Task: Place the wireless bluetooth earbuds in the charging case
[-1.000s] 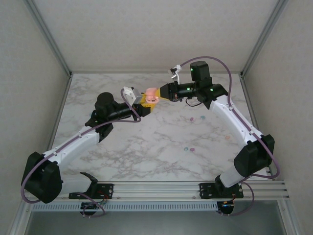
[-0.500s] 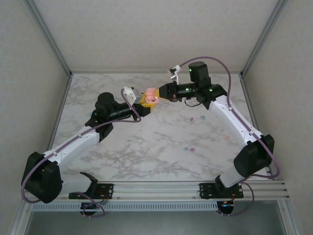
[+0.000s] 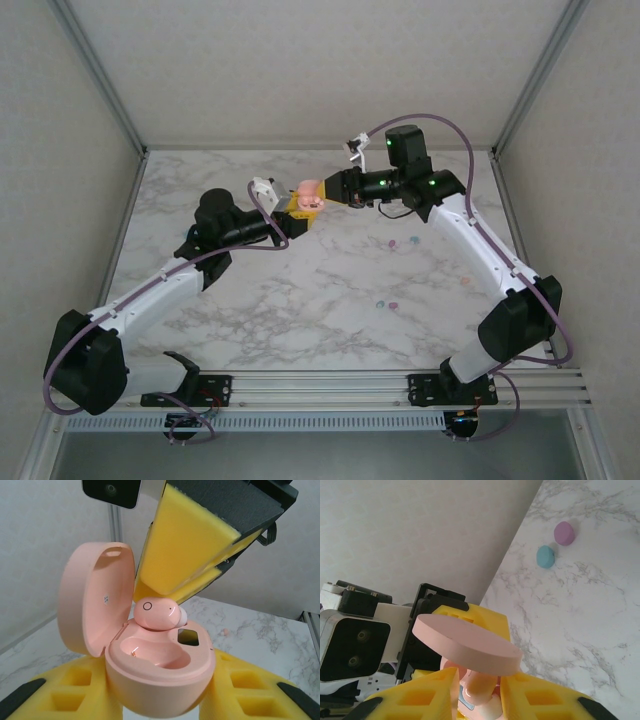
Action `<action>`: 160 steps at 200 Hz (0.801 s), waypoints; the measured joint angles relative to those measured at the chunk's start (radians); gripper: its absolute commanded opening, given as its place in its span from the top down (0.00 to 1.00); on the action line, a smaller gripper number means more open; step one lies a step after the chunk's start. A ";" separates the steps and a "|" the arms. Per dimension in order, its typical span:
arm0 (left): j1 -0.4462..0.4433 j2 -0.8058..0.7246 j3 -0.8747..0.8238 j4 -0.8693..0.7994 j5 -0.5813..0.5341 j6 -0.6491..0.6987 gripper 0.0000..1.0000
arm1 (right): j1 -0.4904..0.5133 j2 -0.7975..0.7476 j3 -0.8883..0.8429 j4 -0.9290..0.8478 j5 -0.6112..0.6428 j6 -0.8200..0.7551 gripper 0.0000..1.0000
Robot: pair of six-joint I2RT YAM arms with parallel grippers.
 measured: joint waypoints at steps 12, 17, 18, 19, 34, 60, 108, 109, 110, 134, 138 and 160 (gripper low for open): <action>0.000 0.000 0.000 0.001 0.000 0.000 0.78 | 0.000 0.000 0.006 -0.011 0.008 -0.008 0.73; 0.000 0.000 0.000 0.002 0.000 0.000 0.78 | 0.000 0.000 0.008 -0.014 0.012 -0.009 0.72; 0.000 0.000 0.000 0.002 0.000 0.000 0.78 | 0.000 0.000 0.009 -0.016 0.013 -0.010 0.72; 0.000 0.000 0.000 0.002 0.000 0.000 0.78 | 0.000 0.000 0.009 -0.018 0.013 -0.011 0.71; 0.000 0.000 0.000 0.003 0.000 0.000 0.78 | 0.000 0.000 0.014 -0.033 0.023 -0.016 0.71; -0.001 0.000 0.000 0.004 -0.001 0.000 0.78 | 0.000 0.000 0.025 -0.059 0.043 -0.027 0.72; -0.001 0.000 0.000 0.006 -0.003 0.000 0.78 | 0.000 0.000 0.035 -0.097 0.066 -0.050 0.74; -0.001 0.000 0.000 0.006 -0.003 0.000 0.78 | 0.000 0.000 0.035 -0.097 0.067 -0.050 0.74; -0.001 0.000 0.000 0.006 -0.003 0.000 0.78 | 0.000 0.000 0.035 -0.098 0.067 -0.050 0.74; -0.001 0.000 0.000 0.019 -0.003 0.000 0.78 | 0.000 0.000 0.040 -0.132 0.082 -0.068 0.73; -0.001 0.000 0.000 0.021 -0.003 0.000 0.78 | 0.000 0.000 0.040 -0.136 0.082 -0.070 0.73; -0.004 0.000 0.000 0.020 -0.003 0.000 0.78 | 0.000 0.000 0.046 -0.156 0.093 -0.085 0.72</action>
